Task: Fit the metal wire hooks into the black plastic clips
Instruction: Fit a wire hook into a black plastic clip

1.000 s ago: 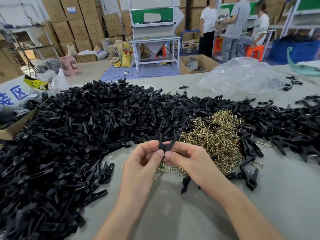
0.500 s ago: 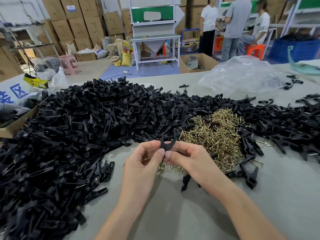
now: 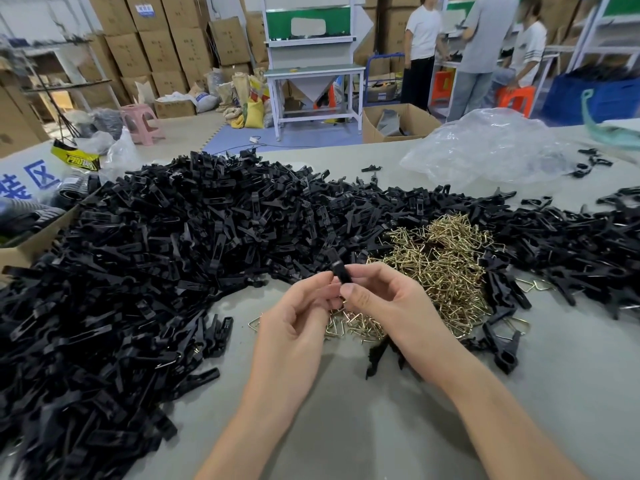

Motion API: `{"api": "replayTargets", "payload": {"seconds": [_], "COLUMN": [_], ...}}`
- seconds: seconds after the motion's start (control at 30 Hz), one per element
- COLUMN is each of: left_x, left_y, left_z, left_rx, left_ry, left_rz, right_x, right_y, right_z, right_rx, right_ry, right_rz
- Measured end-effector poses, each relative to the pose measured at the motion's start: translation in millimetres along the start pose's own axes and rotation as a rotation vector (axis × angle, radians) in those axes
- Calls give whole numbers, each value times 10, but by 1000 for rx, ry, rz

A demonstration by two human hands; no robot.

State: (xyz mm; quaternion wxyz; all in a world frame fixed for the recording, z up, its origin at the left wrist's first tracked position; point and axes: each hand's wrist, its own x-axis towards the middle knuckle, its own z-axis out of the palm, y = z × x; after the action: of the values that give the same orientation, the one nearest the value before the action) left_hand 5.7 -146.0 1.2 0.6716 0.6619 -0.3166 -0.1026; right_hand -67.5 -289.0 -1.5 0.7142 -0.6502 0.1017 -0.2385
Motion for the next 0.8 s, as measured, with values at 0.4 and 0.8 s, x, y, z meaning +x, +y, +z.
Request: {"api": "replayTargets", "payload": {"seconds": [0.4,0.8], "left_x": [33,42], "left_y": [-226,-159], "left_z": [-90,-138], "left_rx": [1057,761], "left_ry": [-228,36], "left_rz": [171,152], "right_x": [26,21], "right_y": [-18,4], "right_z": [-58,-33], "right_rx": [-7,-152], "right_ry": [228,179], "right_rz": [-40,-57]}}
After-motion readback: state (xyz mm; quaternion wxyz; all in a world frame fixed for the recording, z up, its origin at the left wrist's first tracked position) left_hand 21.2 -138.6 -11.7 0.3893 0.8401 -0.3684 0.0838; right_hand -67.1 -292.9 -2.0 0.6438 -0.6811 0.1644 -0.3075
